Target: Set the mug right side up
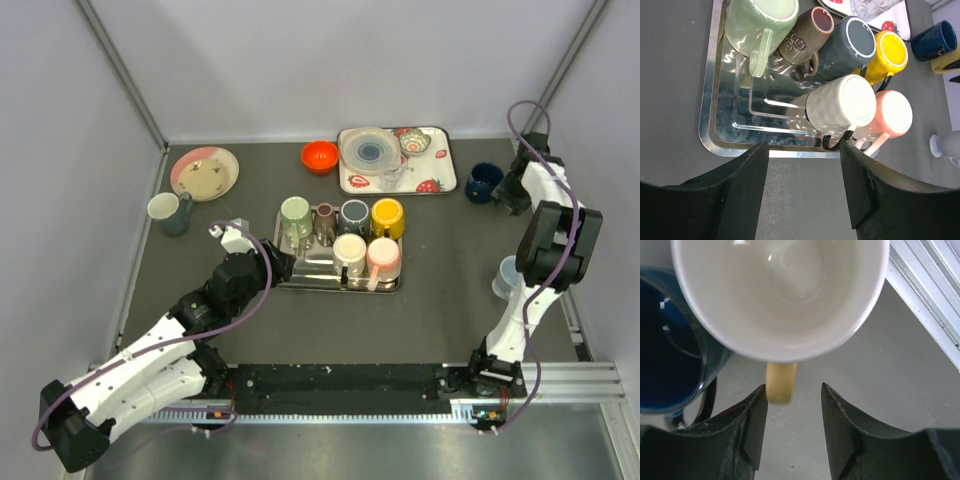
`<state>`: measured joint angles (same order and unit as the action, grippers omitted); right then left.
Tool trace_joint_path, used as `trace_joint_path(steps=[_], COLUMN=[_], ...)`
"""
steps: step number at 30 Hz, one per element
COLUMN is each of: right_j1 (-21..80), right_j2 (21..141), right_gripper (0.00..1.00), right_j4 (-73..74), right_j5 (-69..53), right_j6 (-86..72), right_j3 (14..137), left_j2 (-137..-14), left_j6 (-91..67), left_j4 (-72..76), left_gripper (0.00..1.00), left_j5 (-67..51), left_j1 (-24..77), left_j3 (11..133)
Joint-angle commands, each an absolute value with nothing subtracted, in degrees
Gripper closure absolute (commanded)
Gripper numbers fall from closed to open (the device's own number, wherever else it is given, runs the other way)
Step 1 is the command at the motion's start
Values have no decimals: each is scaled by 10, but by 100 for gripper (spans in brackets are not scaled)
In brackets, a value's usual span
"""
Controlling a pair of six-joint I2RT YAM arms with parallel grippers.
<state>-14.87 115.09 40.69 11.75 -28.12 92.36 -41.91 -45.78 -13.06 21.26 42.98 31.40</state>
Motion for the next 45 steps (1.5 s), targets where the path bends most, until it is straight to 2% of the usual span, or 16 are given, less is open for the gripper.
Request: trace_joint_path(steps=[1,6,11,15,18,25,30,36,45], right_j1=[-150,-106,-17,77,152,258,278,278,278], right_j2=[1064,970,872,779,716,591,519,463,437], right_gripper=[53,49,48,48,48,47,44,40,39], right_j4=[400,403,385,329,306,298,292,293,293], right_j5=[104,81,91,69,83,105,88,69,50], right_j6=[-289,-310,-321,-322,-311,-300,-317,-319,-316], right_j3=[928,867,783,697,643,550,491,449,446], left_j2=[-414,-424,-464,-496,-547,-689,-758,-832,-946], left_j6=[-454,-409,-373,-396,-400,-381,-387,-382,-366], left_j4=[-111,-128,-165,-152,-134,-103,-98,-107,-199], left_gripper=[36,33,30,30,30,32,31,28,36], left_j5=[210,222,236,175,152,118,159,181,228], left_j1=[427,428,428,431,443,487,535,544,544], left_j3=[330,343,360,358,369,427,481,544,649])
